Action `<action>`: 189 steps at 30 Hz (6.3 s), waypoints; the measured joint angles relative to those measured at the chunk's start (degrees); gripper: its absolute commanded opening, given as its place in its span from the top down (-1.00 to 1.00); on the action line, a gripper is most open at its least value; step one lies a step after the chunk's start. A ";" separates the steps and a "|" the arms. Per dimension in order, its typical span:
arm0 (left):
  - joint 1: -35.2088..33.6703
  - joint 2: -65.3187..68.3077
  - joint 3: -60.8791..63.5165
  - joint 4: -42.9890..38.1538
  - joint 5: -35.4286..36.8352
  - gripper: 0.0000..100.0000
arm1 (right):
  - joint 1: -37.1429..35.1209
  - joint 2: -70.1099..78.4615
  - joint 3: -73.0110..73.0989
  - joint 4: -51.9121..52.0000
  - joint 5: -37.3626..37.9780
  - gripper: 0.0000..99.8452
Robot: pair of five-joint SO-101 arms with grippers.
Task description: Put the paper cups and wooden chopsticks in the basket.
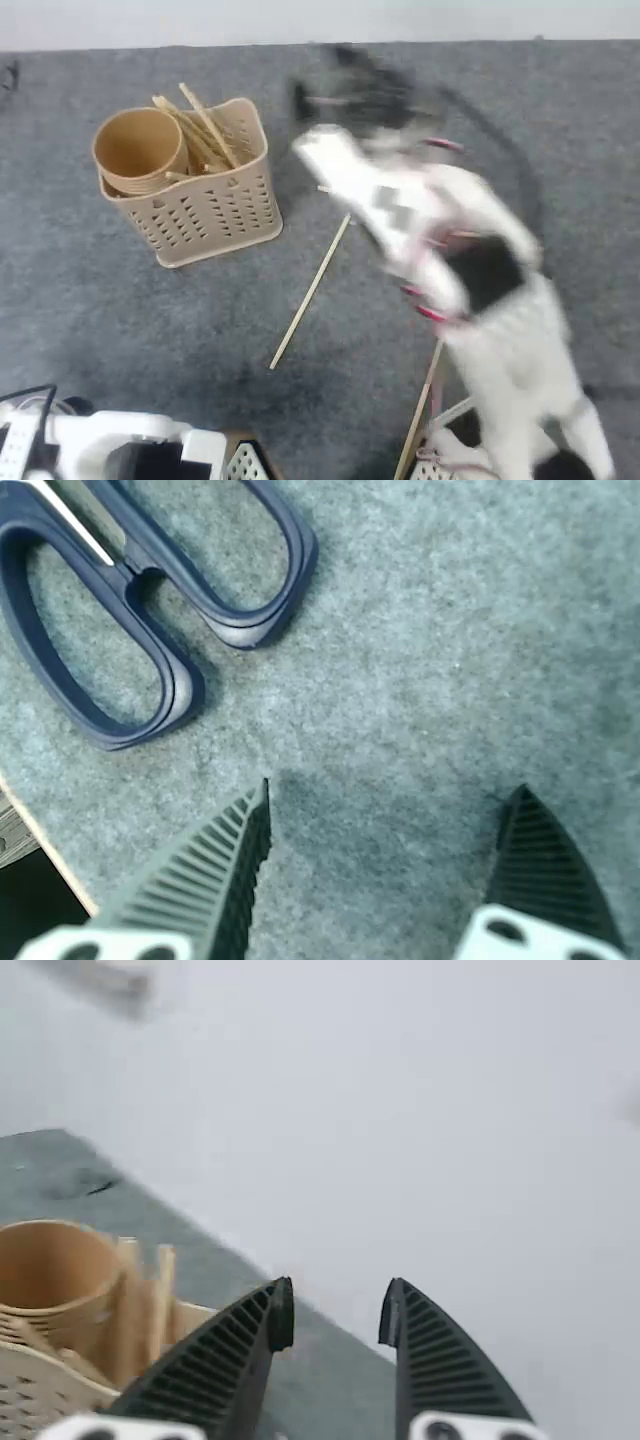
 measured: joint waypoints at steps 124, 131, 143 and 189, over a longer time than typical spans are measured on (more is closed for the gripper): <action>86.15 3.78 -66.11 7.30 20.75 0.97 | 41.58 -59.87 92.04 -6.59 -2.37 0.71; 85.27 4.84 -56.44 -4.75 27.87 0.97 | 40.35 -59.87 92.04 -6.59 -2.37 0.71; 85.54 3.60 -28.66 -29.01 28.31 0.68 | 38.68 -59.78 92.92 -8.70 0.00 0.71; 134.68 31.30 -50.46 11.78 44.92 0.57 | 62.24 -59.78 92.75 -12.92 -21.54 0.71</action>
